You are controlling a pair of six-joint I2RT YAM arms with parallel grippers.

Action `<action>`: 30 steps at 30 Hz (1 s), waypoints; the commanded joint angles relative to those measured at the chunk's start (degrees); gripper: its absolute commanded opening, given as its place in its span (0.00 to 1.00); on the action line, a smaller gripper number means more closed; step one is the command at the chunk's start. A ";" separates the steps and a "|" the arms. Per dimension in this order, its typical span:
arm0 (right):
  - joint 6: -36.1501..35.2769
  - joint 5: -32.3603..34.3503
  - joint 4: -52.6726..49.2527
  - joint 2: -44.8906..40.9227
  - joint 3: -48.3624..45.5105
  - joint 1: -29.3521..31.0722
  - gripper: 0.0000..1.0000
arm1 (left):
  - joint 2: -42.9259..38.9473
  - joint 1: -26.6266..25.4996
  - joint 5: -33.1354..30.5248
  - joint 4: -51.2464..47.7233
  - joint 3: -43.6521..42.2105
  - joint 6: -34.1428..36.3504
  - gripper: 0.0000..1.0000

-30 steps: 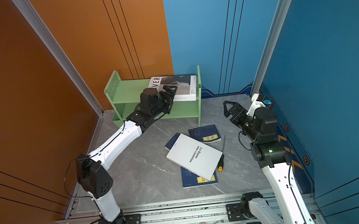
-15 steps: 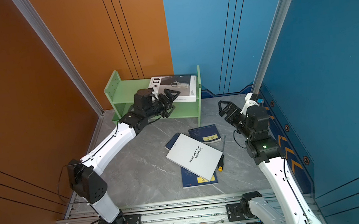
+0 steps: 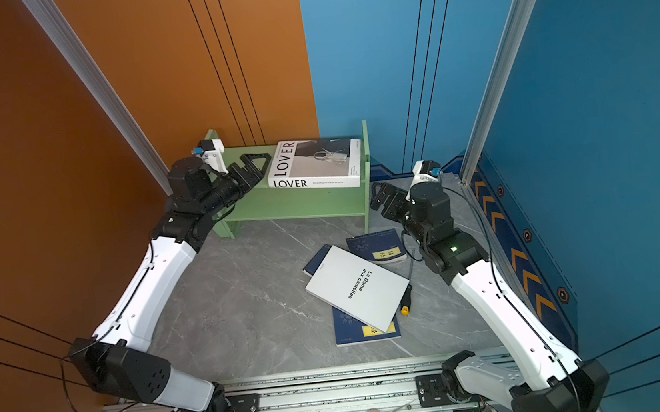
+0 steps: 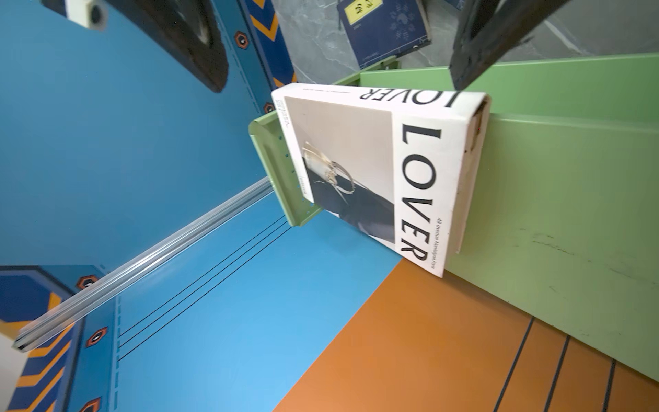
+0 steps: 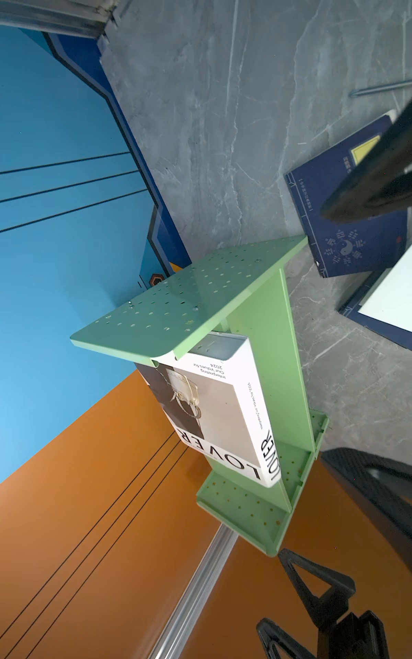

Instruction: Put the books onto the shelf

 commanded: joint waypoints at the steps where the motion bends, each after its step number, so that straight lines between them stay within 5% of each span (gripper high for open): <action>1: -3.93 6.18 2.90 3.48 3.00 0.99 1.00 | 3.84 1.45 3.23 1.54 1.34 5.28 0.98; 14: -7.20 4.15 10.33 16.48 11.27 1.01 1.00 | 15.59 3.67 14.23 12.78 5.58 -0.42 0.98; 30: -7.19 2.38 11.65 23.73 14.71 -2.14 0.98 | 16.52 0.30 14.92 13.98 6.00 -0.14 0.98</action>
